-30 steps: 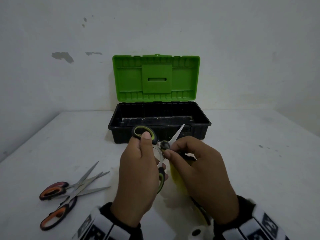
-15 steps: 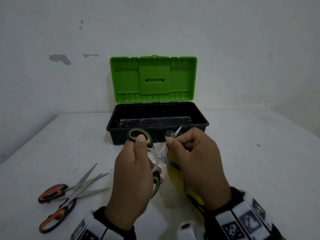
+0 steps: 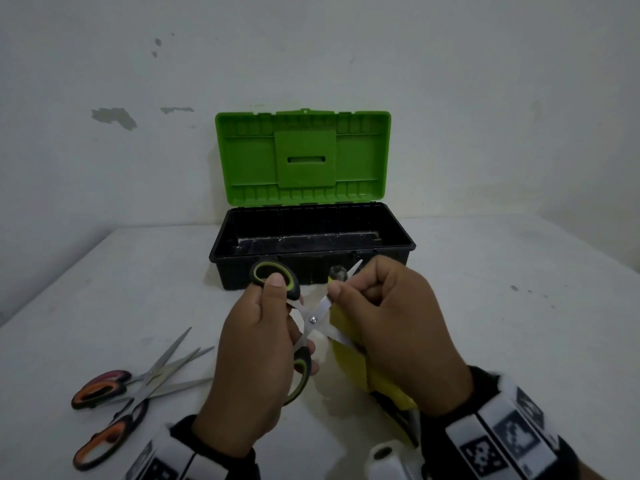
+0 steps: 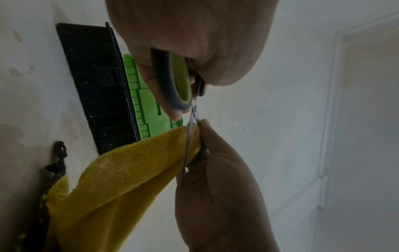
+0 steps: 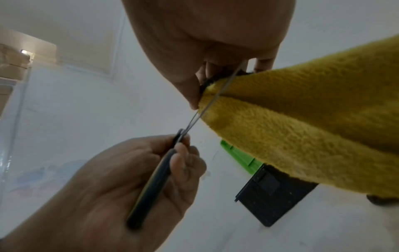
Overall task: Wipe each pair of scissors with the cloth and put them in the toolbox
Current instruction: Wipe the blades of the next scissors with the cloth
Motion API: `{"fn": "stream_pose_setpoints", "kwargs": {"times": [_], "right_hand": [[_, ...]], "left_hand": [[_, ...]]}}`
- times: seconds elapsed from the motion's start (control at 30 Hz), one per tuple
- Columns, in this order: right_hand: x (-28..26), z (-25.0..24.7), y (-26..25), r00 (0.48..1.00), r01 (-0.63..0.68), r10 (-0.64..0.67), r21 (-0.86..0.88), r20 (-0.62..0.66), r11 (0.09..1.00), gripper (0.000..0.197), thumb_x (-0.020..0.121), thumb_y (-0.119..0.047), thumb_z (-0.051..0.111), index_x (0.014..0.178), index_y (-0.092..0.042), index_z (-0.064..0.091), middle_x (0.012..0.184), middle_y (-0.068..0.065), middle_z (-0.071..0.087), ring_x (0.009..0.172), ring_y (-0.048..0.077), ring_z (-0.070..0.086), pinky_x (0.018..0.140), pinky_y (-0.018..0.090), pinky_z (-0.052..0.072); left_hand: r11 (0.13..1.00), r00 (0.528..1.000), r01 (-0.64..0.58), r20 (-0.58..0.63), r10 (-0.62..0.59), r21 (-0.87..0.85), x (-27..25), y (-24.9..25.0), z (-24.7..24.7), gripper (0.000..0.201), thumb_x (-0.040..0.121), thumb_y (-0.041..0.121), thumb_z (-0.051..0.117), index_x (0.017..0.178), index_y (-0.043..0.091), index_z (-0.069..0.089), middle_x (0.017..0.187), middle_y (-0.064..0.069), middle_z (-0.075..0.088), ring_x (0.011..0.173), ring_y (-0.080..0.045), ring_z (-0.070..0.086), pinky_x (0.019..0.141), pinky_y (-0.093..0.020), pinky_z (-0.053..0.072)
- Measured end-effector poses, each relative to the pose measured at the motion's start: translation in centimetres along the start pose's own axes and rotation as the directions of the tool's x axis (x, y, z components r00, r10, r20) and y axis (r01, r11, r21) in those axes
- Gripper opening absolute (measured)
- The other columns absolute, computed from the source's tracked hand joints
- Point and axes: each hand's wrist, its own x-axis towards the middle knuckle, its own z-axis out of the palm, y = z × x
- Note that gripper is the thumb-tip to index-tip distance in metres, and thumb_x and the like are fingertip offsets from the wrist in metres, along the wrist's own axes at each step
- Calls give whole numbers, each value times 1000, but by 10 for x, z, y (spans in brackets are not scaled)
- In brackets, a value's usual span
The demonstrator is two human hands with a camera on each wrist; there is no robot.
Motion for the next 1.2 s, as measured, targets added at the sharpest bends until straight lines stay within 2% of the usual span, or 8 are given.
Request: {"fn": "stream_pose_setpoints", "kwargs": {"times": [0.07, 0.2, 0.37, 0.53, 0.7, 0.93, 1.1, 1.2], "right_hand": [[-1, -1, -2, 1000, 5, -5, -4, 17, 1000, 20, 85, -27, 75, 72, -17, 63, 60, -3, 60, 64, 13, 58, 55, 13, 48], [8, -8, 6, 994, -41, 45, 37, -96, 998, 21, 84, -29, 76, 72, -15, 65, 61, 0, 65, 59, 14, 61, 52, 19, 49], [-2, -3, -1, 1000, -9, 10, 19, -16, 1000, 19, 86, -28, 74, 74, -17, 64, 63, -2, 63, 64, 13, 60, 55, 14, 48], [11, -11, 5, 989, -55, 61, 47, -138, 997, 21, 86, -31, 74, 74, -15, 66, 65, -1, 66, 66, 13, 62, 56, 16, 49], [-6, -3, -4, 1000, -3, 3, 16, 3, 1000, 20, 86, -28, 74, 72, -19, 63, 64, -4, 62, 68, 12, 60, 58, 13, 49], [22, -22, 13, 979, -98, 112, 93, -170, 991, 25, 87, -32, 74, 68, -18, 64, 55, -7, 63, 51, 2, 56, 49, 12, 42], [14, -34, 7, 984, -36, 53, 101, -170, 994, 18, 87, -34, 72, 76, -21, 68, 65, -4, 69, 54, 2, 59, 49, 11, 43], [3, -26, -3, 996, -15, 20, 66, -83, 998, 13, 85, -30, 74, 75, -25, 68, 69, -11, 70, 61, 2, 63, 54, 11, 46]], "left_hand": [[1000, 1000, -10, 8, 10, 2, 0, 0, -1, 40, 101, 42, 36, 86, 12, 58, 48, 1, 45, 44, -17, 56, 46, -30, 50], [1000, 1000, -23, 19, 23, -1, -1, 1, 1, 38, 102, 39, 36, 86, 12, 58, 46, 1, 44, 44, -18, 55, 44, -31, 50], [999, 1000, -20, 21, 21, -43, -1, 1, 0, 42, 102, 38, 36, 88, 4, 56, 50, -2, 43, 43, -19, 54, 42, -31, 49], [999, 1000, 3, 30, -1, -54, -2, 2, 2, 41, 102, 37, 36, 83, 7, 57, 46, -1, 41, 41, -20, 51, 43, -32, 48], [999, 1000, 3, 29, -2, -48, 0, 1, -1, 44, 102, 39, 36, 86, 2, 54, 46, 2, 39, 41, -17, 50, 43, -31, 48], [999, 999, -18, 31, 19, -42, -2, 0, -1, 41, 102, 37, 37, 85, 6, 58, 47, -1, 43, 43, -19, 52, 42, -31, 49], [973, 978, -198, -34, 204, 116, 2, 2, -8, 44, 96, 48, 35, 79, 12, 54, 57, -18, 46, 54, -41, 58, 43, -37, 51], [921, 940, -325, -33, 339, 215, 1, 2, -6, 45, 93, 49, 35, 75, 11, 51, 63, -20, 51, 51, -32, 59, 41, -26, 49]]}}
